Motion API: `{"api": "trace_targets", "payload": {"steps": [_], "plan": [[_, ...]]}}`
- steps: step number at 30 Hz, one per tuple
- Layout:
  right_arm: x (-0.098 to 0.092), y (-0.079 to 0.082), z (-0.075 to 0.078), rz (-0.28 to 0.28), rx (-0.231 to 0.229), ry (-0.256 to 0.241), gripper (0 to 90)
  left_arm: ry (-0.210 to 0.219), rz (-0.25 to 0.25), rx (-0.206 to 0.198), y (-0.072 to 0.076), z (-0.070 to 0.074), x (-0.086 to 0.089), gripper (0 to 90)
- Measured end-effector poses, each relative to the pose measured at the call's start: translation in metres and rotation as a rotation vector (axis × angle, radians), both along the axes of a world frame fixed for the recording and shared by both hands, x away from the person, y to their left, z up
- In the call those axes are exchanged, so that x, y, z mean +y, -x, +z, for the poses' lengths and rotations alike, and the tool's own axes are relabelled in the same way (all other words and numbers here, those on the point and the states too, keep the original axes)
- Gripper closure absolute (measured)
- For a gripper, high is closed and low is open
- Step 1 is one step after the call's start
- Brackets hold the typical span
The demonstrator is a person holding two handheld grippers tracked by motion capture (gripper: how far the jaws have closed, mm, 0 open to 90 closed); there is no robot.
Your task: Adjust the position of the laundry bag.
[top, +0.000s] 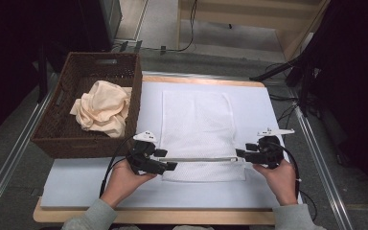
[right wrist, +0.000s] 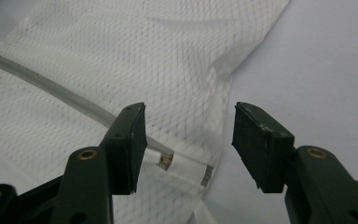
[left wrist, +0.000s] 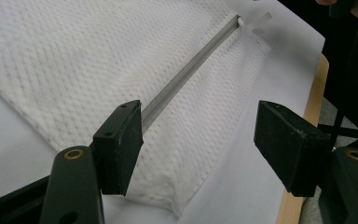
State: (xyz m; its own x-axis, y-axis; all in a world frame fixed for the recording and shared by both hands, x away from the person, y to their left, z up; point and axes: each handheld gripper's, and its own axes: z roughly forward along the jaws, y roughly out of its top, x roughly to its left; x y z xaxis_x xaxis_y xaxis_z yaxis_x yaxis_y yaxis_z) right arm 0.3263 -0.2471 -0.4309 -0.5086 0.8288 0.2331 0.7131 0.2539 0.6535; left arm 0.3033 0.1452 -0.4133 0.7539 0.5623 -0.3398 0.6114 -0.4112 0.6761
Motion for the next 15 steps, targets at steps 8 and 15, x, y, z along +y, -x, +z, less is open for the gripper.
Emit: {"api": "trace_targets", "payload": {"steps": [8,15], "plan": [[-0.010,0.012,-0.003,-0.034,0.016,0.004,46.2,-0.034,0.000,0.042,-0.012,-0.003,-0.017,41.6],[-0.013,0.013,-0.007,-0.049,0.024,0.002,47.1,-0.013,-0.029,0.072,-0.019,-0.005,-0.027,41.7]]}}
